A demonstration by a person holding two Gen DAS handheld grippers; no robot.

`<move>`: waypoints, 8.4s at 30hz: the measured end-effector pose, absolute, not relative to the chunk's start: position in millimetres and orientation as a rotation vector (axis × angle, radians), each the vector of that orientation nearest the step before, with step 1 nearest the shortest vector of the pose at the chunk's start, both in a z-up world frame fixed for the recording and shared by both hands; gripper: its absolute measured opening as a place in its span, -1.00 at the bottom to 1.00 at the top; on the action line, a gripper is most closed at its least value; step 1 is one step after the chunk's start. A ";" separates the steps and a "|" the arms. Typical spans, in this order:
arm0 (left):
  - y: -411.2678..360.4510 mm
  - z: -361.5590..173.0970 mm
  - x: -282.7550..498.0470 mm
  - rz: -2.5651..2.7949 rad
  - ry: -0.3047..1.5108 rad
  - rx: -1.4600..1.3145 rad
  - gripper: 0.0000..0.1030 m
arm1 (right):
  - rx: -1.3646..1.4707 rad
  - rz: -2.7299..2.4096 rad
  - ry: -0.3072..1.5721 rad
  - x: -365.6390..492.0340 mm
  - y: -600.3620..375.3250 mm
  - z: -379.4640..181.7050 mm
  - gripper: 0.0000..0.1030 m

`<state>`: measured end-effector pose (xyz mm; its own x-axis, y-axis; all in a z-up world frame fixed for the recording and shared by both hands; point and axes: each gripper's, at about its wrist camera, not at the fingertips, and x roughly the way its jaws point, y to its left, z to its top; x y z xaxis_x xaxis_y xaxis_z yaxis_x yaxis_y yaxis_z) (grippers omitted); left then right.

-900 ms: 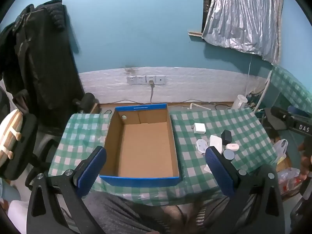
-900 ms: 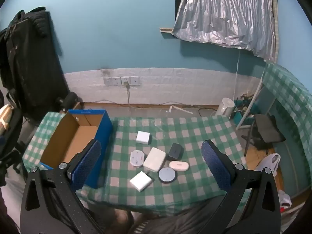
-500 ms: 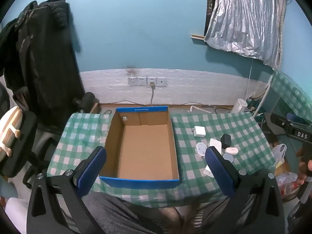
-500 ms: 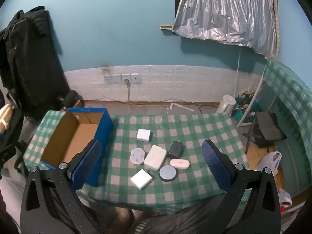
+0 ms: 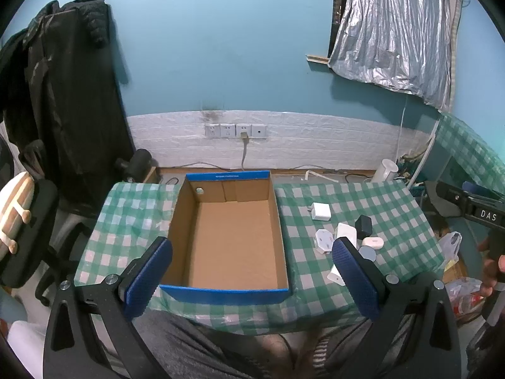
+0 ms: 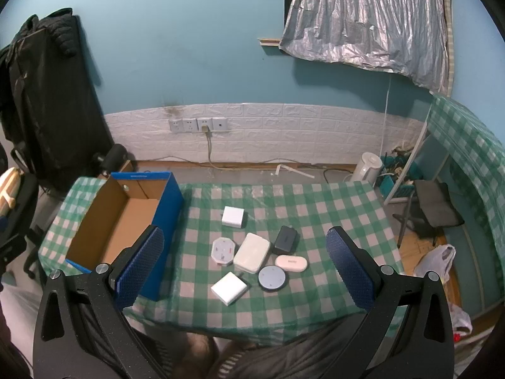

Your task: Organize rigid objects

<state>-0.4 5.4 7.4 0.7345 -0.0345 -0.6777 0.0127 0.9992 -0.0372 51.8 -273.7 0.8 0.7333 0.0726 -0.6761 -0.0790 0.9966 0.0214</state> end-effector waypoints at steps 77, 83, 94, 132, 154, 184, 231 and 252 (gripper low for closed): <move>18.5 2.6 80.5 0.008 0.874 0.083 0.98 | 0.021 0.147 0.913 118.4 -295.4 -12.8 0.98; 55.0 -34.0 115.5 0.050 0.987 0.104 0.97 | 0.079 0.193 1.080 141.8 -303.0 -56.9 0.98; 119.3 -116.9 150.6 0.051 1.219 -0.002 0.97 | 0.168 0.199 1.377 185.5 -314.7 -164.7 0.98; 150.3 -206.6 165.9 0.037 1.550 -0.020 -0.92 | -0.020 0.105 1.619 230.9 -329.2 -290.5 0.63; 148.7 -206.1 162.7 0.024 1.556 -0.036 -0.92 | -0.044 0.191 1.603 221.4 -314.2 -285.1 0.20; 149.0 -214.4 135.4 0.003 1.605 -0.038 -0.92 | -0.187 0.524 1.388 234.4 -132.7 -149.5 0.21; 143.6 -219.4 130.1 -0.021 1.634 -0.003 -0.90 | -0.328 0.661 1.431 213.6 -17.1 -203.6 0.33; 141.4 -216.9 129.8 -0.031 1.630 0.017 -0.90 | -0.102 0.387 1.438 255.7 -155.1 -168.6 0.64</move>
